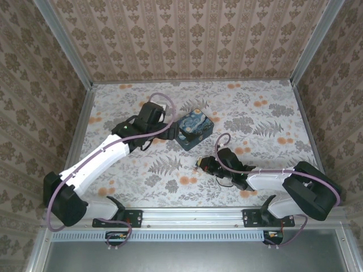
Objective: Unlock a padlock with a key
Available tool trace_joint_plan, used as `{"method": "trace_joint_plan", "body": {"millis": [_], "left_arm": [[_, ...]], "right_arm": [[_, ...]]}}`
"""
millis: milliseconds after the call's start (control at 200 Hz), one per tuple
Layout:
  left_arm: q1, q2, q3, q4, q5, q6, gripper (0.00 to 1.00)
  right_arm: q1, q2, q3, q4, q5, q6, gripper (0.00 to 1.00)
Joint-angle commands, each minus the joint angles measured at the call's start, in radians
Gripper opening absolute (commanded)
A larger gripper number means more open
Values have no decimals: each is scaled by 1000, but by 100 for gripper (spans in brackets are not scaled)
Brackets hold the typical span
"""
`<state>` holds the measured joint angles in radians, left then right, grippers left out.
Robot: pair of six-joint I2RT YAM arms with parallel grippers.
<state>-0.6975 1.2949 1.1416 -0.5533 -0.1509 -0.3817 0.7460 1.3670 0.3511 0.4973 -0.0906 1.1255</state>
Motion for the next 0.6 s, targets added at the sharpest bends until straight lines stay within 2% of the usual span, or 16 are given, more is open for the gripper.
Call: {"method": "trace_joint_plan", "body": {"millis": [0, 145, 230, 440, 565, 595], "left_arm": [[16, -42, -39, 5, 29, -40, 96], [27, -81, -70, 5, 34, -52, 97], [34, -97, -81, 0, 35, -53, 97], [62, -127, -91, -7, 56, -54, 97], [91, -135, -91, -7, 78, -54, 97], [100, -136, -92, -7, 82, -56, 97]], "right_arm": [[-10, -29, -10, -72, 46, -12, 0], [-42, -32, -21, -101, 34, -29, 0], [-55, -58, -21, -154, 43, -48, 8], [-126, -162, -37, -312, 24, -87, 50], [-204, -286, -28, -475, 4, -138, 73], [-226, -322, -20, -522, -1, -156, 83]]}}
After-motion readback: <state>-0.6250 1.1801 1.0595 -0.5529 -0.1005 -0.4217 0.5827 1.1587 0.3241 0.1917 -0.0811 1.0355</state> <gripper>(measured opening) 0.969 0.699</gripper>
